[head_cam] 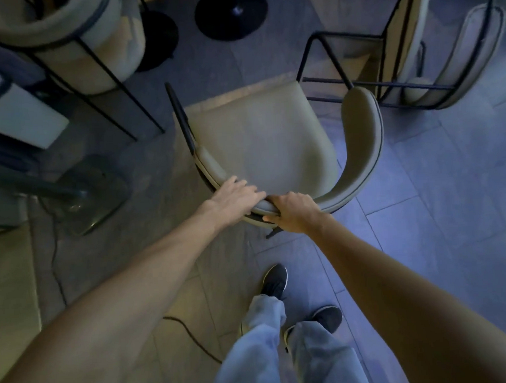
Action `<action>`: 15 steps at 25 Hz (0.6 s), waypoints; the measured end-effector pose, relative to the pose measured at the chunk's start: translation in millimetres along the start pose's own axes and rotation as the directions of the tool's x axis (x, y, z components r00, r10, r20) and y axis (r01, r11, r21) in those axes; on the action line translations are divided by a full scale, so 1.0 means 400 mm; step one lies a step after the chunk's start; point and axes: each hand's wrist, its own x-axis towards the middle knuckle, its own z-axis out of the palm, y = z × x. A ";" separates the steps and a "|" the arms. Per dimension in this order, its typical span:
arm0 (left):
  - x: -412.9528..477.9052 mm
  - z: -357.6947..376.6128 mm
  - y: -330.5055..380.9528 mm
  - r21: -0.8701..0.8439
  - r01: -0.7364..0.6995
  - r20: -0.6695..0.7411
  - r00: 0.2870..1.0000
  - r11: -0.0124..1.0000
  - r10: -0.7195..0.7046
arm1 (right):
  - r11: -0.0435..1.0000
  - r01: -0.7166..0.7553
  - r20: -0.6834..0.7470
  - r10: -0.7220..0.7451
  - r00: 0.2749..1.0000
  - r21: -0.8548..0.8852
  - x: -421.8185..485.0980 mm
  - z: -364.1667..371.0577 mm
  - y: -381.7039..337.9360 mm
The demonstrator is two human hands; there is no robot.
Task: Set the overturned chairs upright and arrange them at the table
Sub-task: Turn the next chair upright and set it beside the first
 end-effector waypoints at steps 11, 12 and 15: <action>-0.052 0.100 0.078 -0.149 0.283 0.022 0.959 0.947 -0.283 | 0.996 0.078 0.128 -0.072 0.989 -0.046 0.027 0.039 -0.034; -0.048 0.097 0.091 -0.177 0.298 0.023 0.954 0.938 -0.298 | 0.995 0.075 0.160 -0.064 0.985 -0.066 0.024 0.025 -0.002; -0.018 0.100 0.185 -0.313 0.371 0.046 0.925 0.874 -0.376 | 0.949 0.077 0.151 -0.031 0.988 -0.306 0.005 -0.010 0.110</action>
